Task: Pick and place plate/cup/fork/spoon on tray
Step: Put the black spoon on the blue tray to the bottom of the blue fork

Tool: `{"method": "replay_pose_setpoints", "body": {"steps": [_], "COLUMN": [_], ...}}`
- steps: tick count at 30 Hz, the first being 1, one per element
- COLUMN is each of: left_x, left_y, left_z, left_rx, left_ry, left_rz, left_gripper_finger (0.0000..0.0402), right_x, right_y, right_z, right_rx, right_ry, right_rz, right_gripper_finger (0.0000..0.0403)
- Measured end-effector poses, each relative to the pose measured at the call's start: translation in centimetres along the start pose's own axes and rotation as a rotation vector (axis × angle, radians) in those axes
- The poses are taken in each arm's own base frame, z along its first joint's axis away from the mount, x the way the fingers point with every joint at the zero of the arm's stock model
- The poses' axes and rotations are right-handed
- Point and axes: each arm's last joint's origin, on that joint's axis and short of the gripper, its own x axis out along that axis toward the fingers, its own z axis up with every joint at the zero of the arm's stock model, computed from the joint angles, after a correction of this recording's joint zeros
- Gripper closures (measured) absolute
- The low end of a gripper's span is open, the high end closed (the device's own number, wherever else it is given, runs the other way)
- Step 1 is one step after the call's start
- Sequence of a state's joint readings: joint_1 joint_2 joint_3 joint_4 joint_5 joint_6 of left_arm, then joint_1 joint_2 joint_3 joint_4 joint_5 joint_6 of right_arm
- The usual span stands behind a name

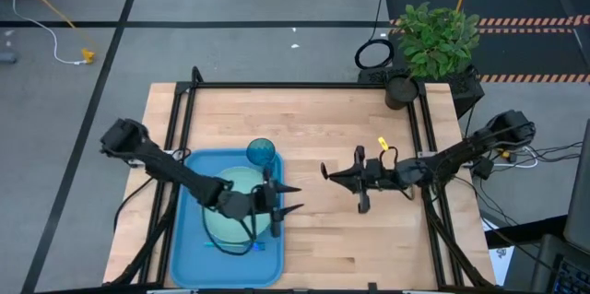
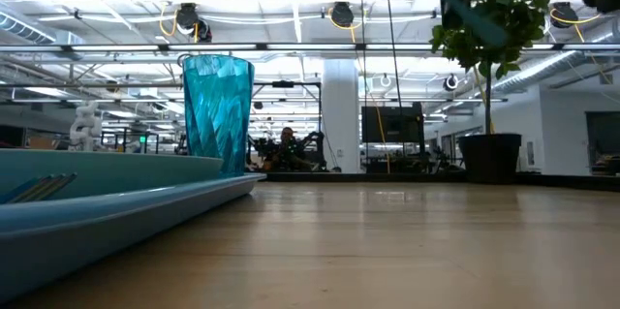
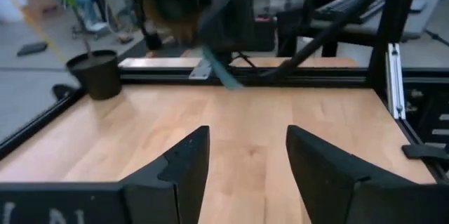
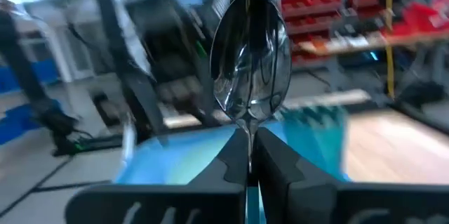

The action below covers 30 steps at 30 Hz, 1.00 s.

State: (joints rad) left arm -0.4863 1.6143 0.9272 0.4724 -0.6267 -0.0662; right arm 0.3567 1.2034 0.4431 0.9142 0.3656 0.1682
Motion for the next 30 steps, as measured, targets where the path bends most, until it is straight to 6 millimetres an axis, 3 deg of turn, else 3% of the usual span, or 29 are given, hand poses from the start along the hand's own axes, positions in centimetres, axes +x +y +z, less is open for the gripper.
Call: {"method": "replay_pose_setpoints", "body": {"steps": [7,16,20,24,30], "left_x": [2.9,5.3,5.3,5.3,5.3], "left_y": [-0.9,-2.7,-3.4,-3.5,-3.4], "left_z": [-2.1,-1.1,-0.5,-0.4,-0.5], "left_rx": [0.012,-0.022,-0.027,-0.036,-0.053], "left_ry": [-0.102,-0.136,-0.153,-0.157,-0.154], "left_rz": [-0.009,-0.043,-0.081,-0.088,-0.091], "left_gripper_finger": [0.0204,0.0126,0.0107,0.0123,0.0204], "right_x": [1.6,5.3,6.4,6.9,6.9], "right_y": [3.2,6.2,6.9,7.2,7.2], "right_z": [1.9,1.9,1.6,1.4,1.6], "right_rx": [-0.075,-0.130,-0.162,-0.176,-0.191], "right_ry": [-0.080,-0.116,-0.111,-0.126,-0.153], "right_rz": [0.092,0.204,0.249,0.251,0.248], "right_gripper_finger": [0.0401,0.0400,0.0400,0.0400,0.0399]}}
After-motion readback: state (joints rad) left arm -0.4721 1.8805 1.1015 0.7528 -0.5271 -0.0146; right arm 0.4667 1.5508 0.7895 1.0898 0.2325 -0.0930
